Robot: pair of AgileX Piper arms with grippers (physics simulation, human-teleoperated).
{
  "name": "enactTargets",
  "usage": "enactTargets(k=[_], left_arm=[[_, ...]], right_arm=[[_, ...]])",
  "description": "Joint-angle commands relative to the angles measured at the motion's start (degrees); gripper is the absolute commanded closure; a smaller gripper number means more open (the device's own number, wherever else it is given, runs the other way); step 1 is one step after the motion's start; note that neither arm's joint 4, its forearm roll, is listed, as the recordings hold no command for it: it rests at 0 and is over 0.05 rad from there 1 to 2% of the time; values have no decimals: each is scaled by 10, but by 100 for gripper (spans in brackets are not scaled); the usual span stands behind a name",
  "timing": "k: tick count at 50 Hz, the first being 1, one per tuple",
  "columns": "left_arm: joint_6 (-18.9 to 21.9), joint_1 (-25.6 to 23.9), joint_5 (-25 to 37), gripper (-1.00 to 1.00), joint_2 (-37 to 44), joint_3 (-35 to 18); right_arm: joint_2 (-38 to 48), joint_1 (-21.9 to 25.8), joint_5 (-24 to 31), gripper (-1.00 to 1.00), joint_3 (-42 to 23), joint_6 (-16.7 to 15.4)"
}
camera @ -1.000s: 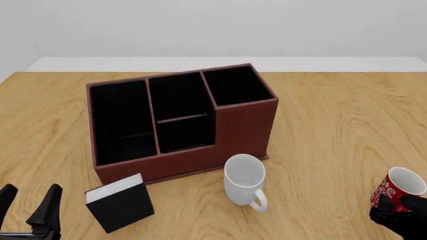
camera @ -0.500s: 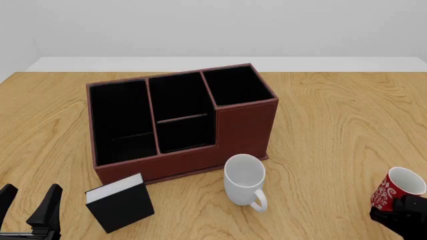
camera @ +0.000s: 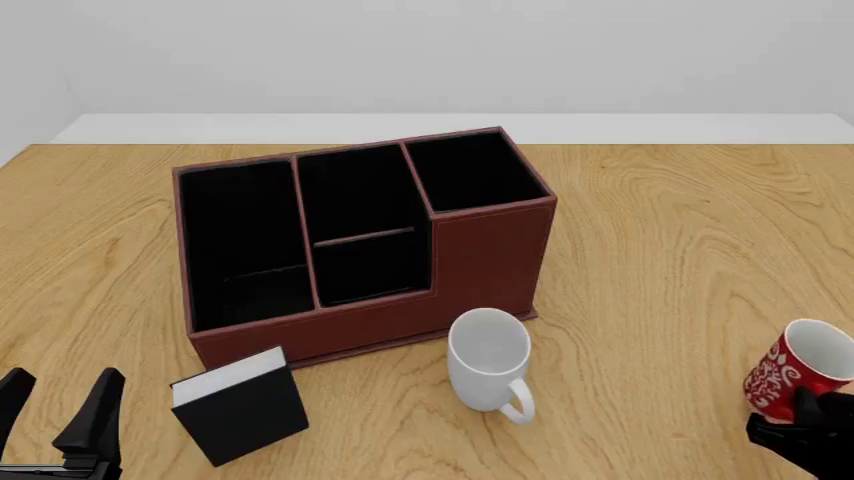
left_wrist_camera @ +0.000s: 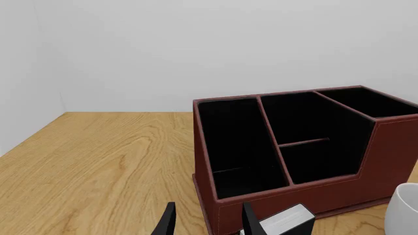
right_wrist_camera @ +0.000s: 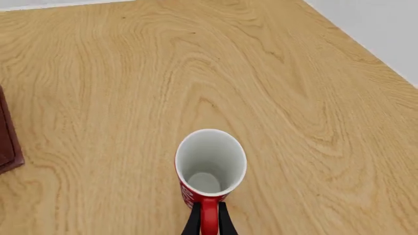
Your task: Pick up the red mug and place it to the right of the caddy.
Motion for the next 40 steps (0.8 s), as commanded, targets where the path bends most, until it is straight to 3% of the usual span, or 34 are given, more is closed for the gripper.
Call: enactTargets(k=[1,8,24,40], left_arm=[[0,0,0,-100,0,0],[0,0,0,-100,0,0],[0,0,0,-100,0,0],[0,0,0,-100,0,0]], right_arm=[[-66,30,66,100,-41,14],[-34,57,54,100,-88,10],[160,116,-52,100,-202,-1],[328,155,-106,100,-310,-16]])
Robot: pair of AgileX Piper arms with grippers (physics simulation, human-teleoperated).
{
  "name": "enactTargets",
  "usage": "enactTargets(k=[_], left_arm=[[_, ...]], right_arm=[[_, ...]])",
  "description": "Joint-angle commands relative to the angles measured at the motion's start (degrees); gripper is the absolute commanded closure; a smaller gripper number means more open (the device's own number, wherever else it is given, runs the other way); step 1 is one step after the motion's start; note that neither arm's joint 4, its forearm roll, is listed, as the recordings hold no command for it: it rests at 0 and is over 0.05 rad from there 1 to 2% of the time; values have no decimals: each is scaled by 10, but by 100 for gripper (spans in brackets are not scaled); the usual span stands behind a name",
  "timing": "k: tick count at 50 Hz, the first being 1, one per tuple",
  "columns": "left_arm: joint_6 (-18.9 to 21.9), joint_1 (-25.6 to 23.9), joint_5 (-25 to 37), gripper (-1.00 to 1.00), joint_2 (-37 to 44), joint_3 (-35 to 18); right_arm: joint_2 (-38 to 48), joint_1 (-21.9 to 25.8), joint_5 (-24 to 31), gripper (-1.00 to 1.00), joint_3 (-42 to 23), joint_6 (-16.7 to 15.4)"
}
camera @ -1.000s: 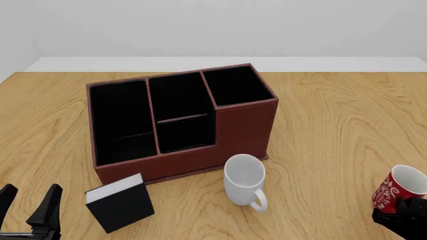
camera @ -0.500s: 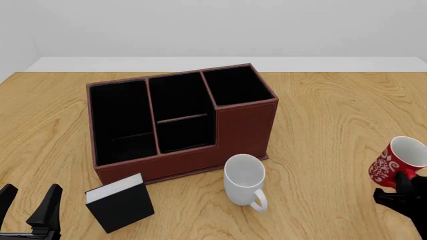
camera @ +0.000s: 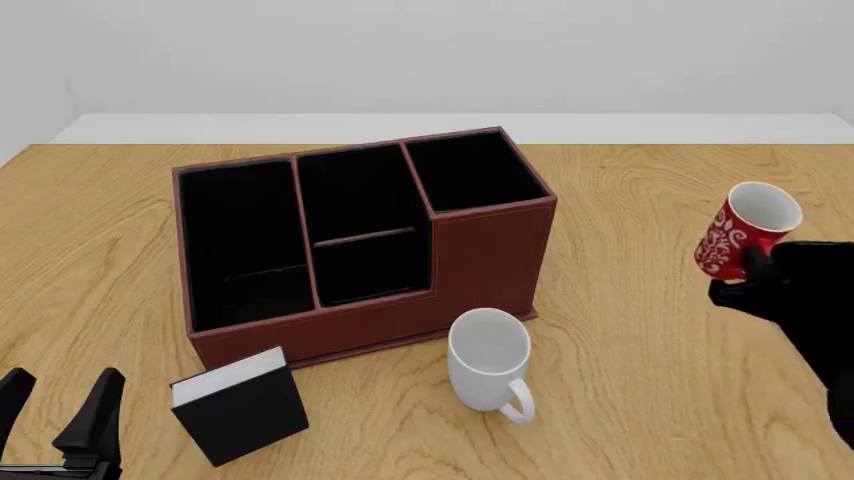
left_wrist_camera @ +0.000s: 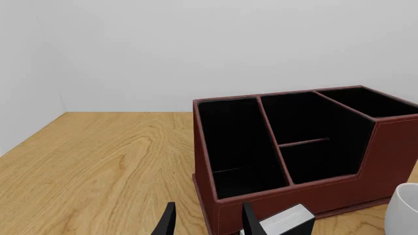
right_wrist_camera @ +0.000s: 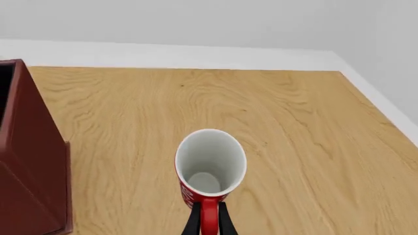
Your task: Pick up the red mug and place it to the right of the caddy.
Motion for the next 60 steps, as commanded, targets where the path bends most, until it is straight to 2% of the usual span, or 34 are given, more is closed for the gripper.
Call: enactTargets(k=[1,17,33,60], left_arm=[[0,0,0,-100,0,0],[0,0,0,-100,0,0],[0,0,0,-100,0,0],[0,0,0,-100,0,0]], right_arm=[[111,29,-40,100,-77,0],[194,75,-37,100,-160,-5],[228,109,-27,100,-195,-7],[246,138,-46,100,-169,-3]])
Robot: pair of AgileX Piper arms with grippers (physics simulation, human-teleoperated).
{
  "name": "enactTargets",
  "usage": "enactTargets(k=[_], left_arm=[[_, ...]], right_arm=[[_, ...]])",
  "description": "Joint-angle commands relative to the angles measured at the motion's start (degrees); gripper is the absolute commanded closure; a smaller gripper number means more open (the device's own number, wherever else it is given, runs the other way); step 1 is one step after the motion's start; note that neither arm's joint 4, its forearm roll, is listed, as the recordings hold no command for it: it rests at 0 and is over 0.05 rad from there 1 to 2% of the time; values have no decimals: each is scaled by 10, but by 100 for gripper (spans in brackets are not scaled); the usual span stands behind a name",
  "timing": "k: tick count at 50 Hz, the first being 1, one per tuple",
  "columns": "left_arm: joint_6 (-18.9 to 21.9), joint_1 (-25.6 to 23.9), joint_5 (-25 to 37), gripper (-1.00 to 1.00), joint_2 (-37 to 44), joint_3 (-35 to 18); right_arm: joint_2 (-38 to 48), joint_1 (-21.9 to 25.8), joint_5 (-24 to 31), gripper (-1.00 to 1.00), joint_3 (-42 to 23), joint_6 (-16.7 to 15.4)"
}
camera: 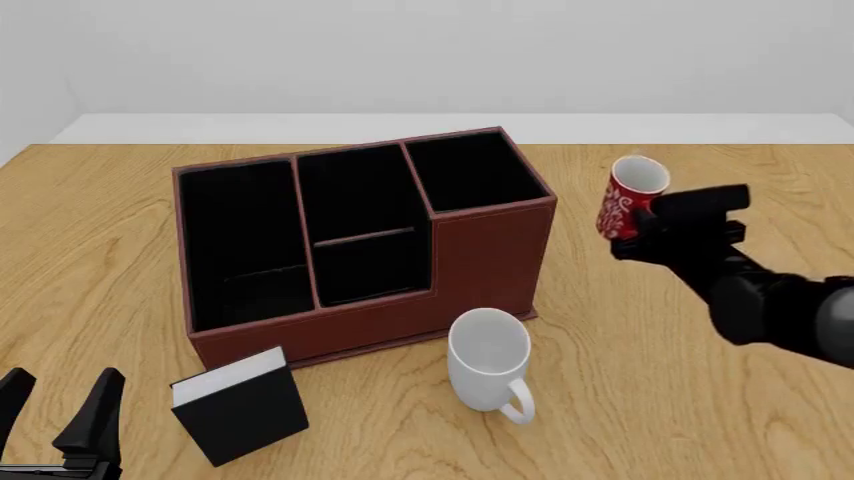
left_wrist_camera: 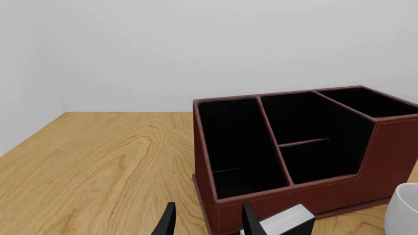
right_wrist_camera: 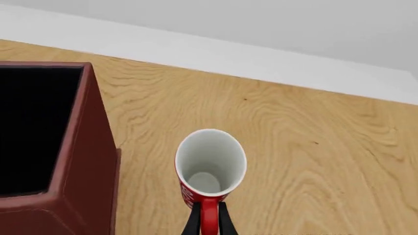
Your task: Pick up the red mug and place it to the right of the caddy.
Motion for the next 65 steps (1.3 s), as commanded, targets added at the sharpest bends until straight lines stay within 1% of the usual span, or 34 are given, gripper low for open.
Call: enactTargets(k=[1,25,37,65], left_arm=[[0,0,0,-100,0,0],[0,0,0,-100,0,0],[0,0,0,-100,0,0],[0,0,0,-100,0,0]], right_arm=[[5,11,-10,100,4,7],[44,37,-24,100,-2,3],[47,39,-24,100,-1,2],[65,41,-43,100,19,0]])
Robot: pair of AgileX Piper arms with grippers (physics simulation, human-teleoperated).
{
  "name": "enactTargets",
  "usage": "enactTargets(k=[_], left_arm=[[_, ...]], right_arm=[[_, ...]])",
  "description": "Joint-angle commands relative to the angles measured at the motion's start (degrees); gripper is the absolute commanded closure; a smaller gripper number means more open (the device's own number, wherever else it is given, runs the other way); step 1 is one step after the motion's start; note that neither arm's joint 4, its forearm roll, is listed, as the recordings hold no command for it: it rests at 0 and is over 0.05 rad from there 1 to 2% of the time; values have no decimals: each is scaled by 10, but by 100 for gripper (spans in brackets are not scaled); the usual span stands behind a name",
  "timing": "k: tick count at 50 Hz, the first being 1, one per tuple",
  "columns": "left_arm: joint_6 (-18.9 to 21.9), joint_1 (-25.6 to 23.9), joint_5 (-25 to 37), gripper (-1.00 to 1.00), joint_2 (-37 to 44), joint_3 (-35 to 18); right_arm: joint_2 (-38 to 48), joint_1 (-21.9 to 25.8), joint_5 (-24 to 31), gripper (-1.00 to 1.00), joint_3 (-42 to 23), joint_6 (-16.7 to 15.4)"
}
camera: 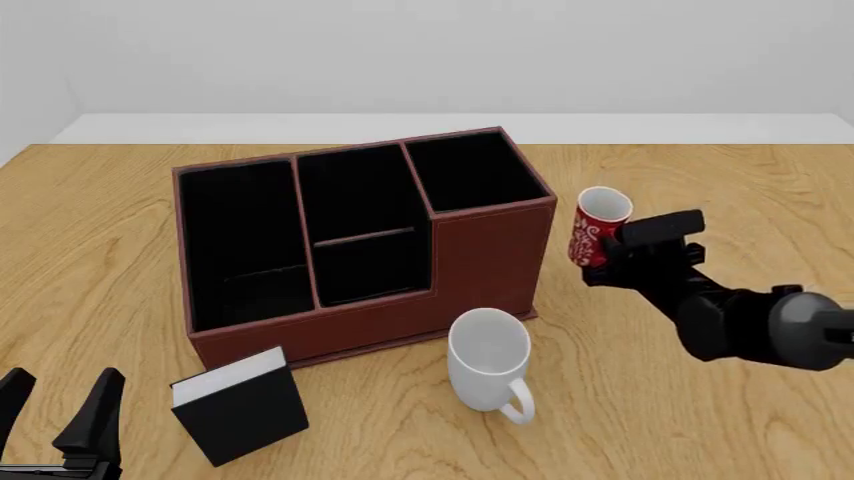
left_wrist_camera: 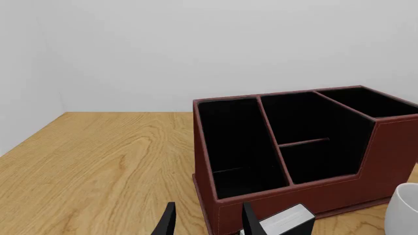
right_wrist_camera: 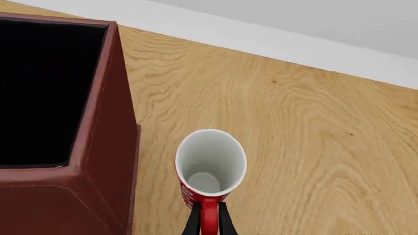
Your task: Pick up the red mug and place it to the right of the caddy.
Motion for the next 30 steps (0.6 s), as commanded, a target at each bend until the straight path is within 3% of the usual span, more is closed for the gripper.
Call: enactTargets(k=[1,30], left_arm=[[0,0,0,-100,0,0],[0,0,0,-100,0,0]], right_arm=[[5,3,-8,100,2,6],[44,15,-18,100,0,4]])
